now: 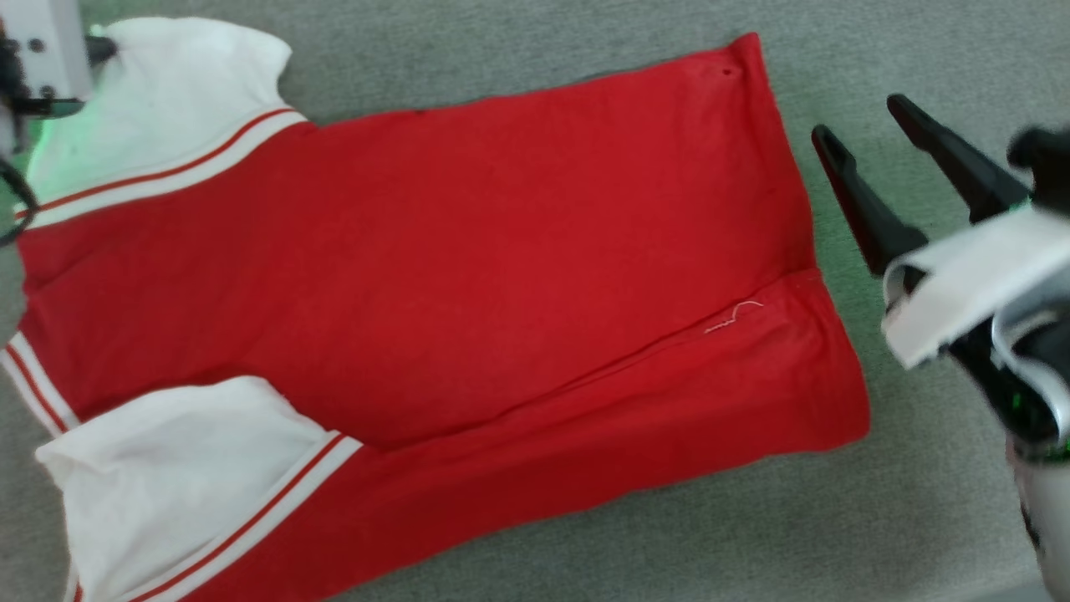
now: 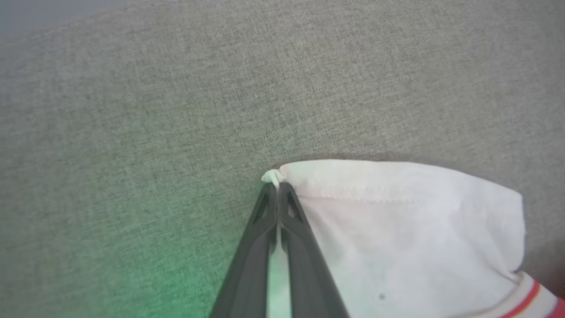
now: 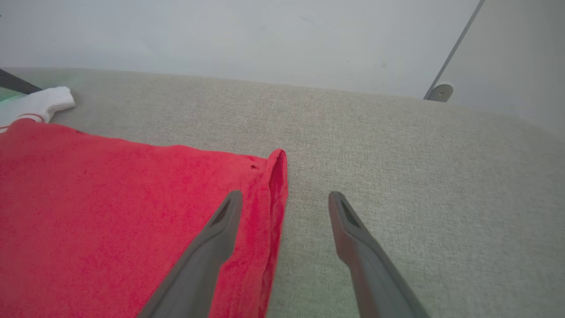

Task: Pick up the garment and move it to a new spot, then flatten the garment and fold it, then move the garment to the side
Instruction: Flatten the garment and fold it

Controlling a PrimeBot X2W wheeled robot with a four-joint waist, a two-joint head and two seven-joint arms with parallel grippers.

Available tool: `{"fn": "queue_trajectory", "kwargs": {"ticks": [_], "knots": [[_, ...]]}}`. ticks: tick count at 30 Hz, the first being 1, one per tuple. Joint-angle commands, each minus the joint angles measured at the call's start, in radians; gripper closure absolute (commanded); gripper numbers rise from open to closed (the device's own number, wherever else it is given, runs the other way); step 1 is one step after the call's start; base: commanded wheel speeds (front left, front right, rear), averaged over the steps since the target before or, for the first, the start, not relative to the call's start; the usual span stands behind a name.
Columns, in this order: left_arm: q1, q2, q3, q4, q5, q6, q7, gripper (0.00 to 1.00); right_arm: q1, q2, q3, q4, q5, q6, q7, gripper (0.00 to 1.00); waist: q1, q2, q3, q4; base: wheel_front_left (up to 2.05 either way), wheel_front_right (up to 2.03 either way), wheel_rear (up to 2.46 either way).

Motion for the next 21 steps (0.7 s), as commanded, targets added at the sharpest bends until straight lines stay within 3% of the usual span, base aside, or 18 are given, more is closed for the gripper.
{"fn": "queue_trajectory", "kwargs": {"ticks": [1, 12, 13, 14, 15, 16, 21], "knots": [[0.063, -0.045, -0.025, -0.001, 0.003, -0.010, 0.012, 1.00, -0.037, -0.001, 0.006, 0.032, 0.021, -0.001, 0.038, 0.00, 0.0000, 0.0000, 0.000, 0.011, 0.00, 0.00, 0.00], [0.024, -0.079, -0.024, 0.004, 0.006, -0.016, -0.020, 1.00, -0.340, -0.003, 0.160, 0.402, 0.130, -0.001, 0.308, 0.00, 0.0000, 0.0000, 0.015, 0.039, 0.00, 0.00, 0.00], [0.023, -0.082, -0.023, 0.008, 0.005, -0.017, -0.022, 1.00, -0.358, -0.003, 0.179, 0.436, 0.138, -0.001, 0.340, 0.05, 0.0000, 0.0000, 0.015, 0.039, 0.00, 0.00, 0.00], [0.022, -0.084, -0.022, 0.012, 0.004, -0.019, -0.025, 1.00, -0.372, 0.000, 0.203, 0.465, 0.151, -0.001, 0.368, 0.54, 0.0000, 0.0000, 0.015, 0.039, 0.00, 0.00, 0.00], [0.021, -0.085, -0.022, 0.016, 0.004, -0.021, -0.029, 1.00, -0.384, 0.004, 0.220, 0.486, 0.166, -0.001, 0.389, 0.63, 0.0000, 0.0000, 0.015, 0.040, 0.00, 0.00, 0.00], [0.021, -0.087, -0.022, 0.021, 0.004, -0.023, -0.032, 1.00, -0.396, 0.004, 0.238, 0.504, 0.180, -0.001, 0.411, 1.00, 0.0000, 0.0000, 0.014, 0.040, 0.00, 0.00, 0.00], [0.015, -0.091, -0.018, 0.031, 0.006, -0.032, -0.059, 1.00, -0.449, -0.013, 0.279, 0.548, 0.212, -0.001, 0.424, 1.00, 0.0000, 0.0000, 0.009, 0.042, 0.00, 0.00, 0.00]]}}
